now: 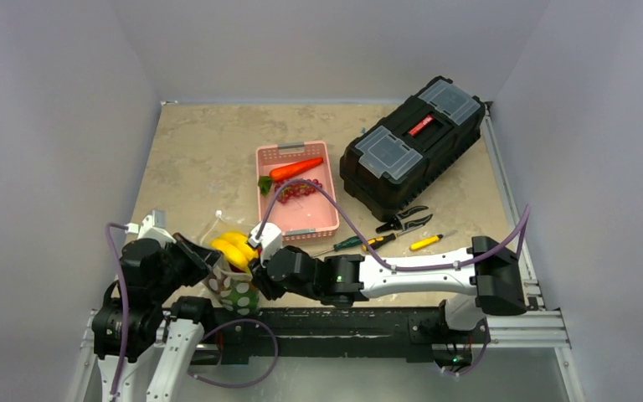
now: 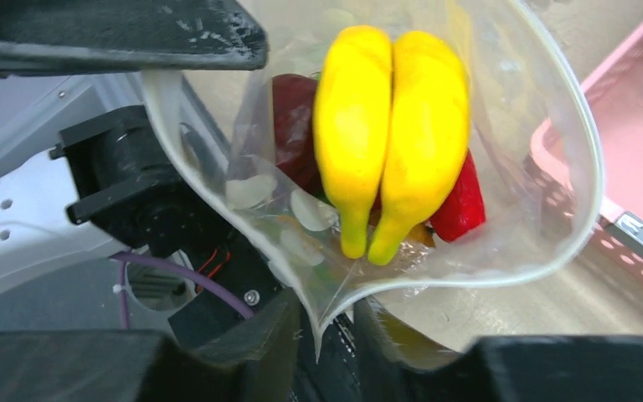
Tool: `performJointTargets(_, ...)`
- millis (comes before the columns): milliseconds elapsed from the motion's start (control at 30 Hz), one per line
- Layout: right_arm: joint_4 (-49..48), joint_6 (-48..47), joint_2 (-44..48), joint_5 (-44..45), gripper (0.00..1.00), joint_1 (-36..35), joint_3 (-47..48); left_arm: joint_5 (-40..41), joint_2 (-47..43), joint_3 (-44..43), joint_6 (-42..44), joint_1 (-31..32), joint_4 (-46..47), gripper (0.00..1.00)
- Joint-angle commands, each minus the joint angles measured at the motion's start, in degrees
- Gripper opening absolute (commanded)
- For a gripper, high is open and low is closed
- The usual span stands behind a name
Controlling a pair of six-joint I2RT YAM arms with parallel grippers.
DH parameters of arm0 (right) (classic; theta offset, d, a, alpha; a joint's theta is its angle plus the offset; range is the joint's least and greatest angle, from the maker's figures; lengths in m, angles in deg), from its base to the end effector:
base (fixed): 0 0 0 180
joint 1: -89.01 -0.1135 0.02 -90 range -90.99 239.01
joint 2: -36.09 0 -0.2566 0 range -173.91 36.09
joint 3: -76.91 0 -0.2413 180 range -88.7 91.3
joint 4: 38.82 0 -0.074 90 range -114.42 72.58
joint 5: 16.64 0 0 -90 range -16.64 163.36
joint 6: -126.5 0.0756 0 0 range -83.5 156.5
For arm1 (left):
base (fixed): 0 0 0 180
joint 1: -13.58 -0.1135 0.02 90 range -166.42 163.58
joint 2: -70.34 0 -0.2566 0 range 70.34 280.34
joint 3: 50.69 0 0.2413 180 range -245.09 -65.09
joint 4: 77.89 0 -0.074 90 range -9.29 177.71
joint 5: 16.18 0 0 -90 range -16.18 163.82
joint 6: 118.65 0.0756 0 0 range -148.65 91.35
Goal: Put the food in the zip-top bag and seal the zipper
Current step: Adjust the zipper food storage bag at the center of the board.
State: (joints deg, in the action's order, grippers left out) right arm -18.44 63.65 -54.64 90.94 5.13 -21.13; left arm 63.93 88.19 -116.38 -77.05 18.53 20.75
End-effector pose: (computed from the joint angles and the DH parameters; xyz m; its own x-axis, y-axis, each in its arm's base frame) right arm 0.0642 0.3847 0.2621 -0.4659 -0.2649 -0.8443 -0.7947 0.5448 0.2676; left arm 0.0601 -0.0182 0.2890 -0.5355 -0.6931 -0.4826 -0.2603 0.6790 -0.6864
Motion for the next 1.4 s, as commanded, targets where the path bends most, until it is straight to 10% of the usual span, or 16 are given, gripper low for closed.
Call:
performJointTargets(0, -0.8, -0.3, 0.1, 7.6, 0.20, -0.3, 3.4, 1.0, -1.1, -0.5, 0.6, 0.1, 1.6, 0.00)
performJointTargets(100, -0.8, -2.1, -0.6, 9.9, 0.00, -0.3, 3.9, 1.7, -2.0, -0.5, 0.2, 0.1, 1.3, 0.00)
performJointTargets(367, -2.9, -15.1, 1.8, 9.8, 0.00, -0.2, 6.6, 4.1, -3.5, -1.1, 1.0, 0.1, -1.2, 0.02)
performJointTargets(667, 0.9, -25.9, 4.0, 0.1, 0.00, -0.2, 11.0, 8.5, -3.6, -10.7, 9.0, 0.1, -9.0, 0.56)
performJointTargets(933, -1.6, -29.4, 5.9, -1.3, 0.00, -0.1, 5.2, 19.4, -5.2, -18.9, 12.0, 0.1, -17.4, 0.77)
performJointTargets(1367, 1.5, -32.8, 7.6, -4.9, 0.00, -0.1, 3.3, 16.3, -0.6, -11.6, 12.2, 0.1, -9.3, 0.68)
